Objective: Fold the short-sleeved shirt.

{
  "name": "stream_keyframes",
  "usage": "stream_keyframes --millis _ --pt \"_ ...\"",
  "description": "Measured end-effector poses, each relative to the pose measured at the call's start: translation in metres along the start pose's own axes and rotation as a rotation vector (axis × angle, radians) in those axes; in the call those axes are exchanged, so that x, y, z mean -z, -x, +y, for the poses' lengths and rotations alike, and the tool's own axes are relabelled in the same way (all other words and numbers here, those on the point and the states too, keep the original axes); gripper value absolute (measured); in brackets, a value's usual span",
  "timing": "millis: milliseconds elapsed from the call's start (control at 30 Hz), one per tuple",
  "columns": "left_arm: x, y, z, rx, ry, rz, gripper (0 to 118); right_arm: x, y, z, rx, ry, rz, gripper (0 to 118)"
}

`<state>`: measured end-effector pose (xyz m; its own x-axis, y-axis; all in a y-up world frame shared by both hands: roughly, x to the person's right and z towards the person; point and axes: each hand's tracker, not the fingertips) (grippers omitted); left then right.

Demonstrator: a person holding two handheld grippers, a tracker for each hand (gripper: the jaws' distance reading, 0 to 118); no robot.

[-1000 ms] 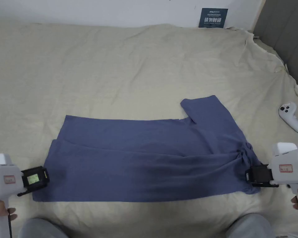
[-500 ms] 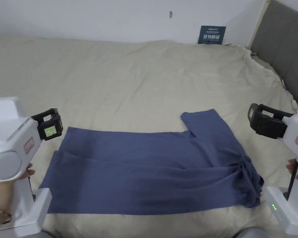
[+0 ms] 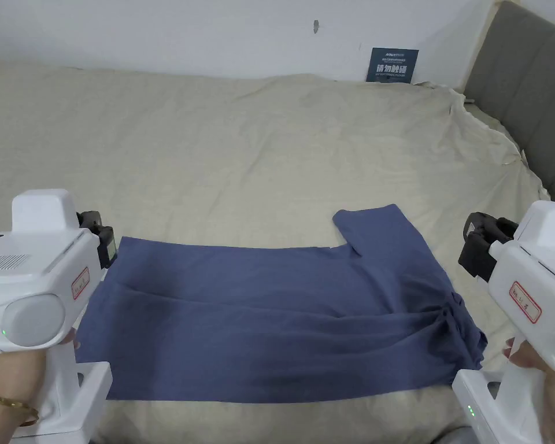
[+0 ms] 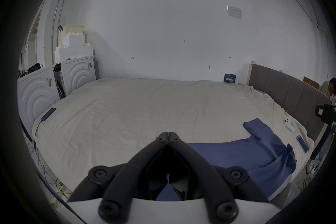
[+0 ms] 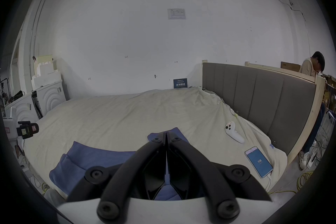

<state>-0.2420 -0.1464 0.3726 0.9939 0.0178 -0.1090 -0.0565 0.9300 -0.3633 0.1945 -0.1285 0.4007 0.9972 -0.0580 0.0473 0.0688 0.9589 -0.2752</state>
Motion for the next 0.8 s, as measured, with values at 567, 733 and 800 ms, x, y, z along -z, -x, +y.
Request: stream_keyframes --millis 567,733,800 --pt "0.139 0.019 0.038 -0.099 0.386 -0.078 118 0.042 0.015 0.007 -0.069 0.066 0.011 0" --pt "0.198 0.024 0.039 -0.114 0.483 -0.047 118 0.058 0.015 0.008 -0.072 0.091 -0.003 0" --pt "0.223 0.026 0.035 -0.085 0.550 -0.009 118 0.064 0.016 0.008 -0.079 0.103 -0.013 0"
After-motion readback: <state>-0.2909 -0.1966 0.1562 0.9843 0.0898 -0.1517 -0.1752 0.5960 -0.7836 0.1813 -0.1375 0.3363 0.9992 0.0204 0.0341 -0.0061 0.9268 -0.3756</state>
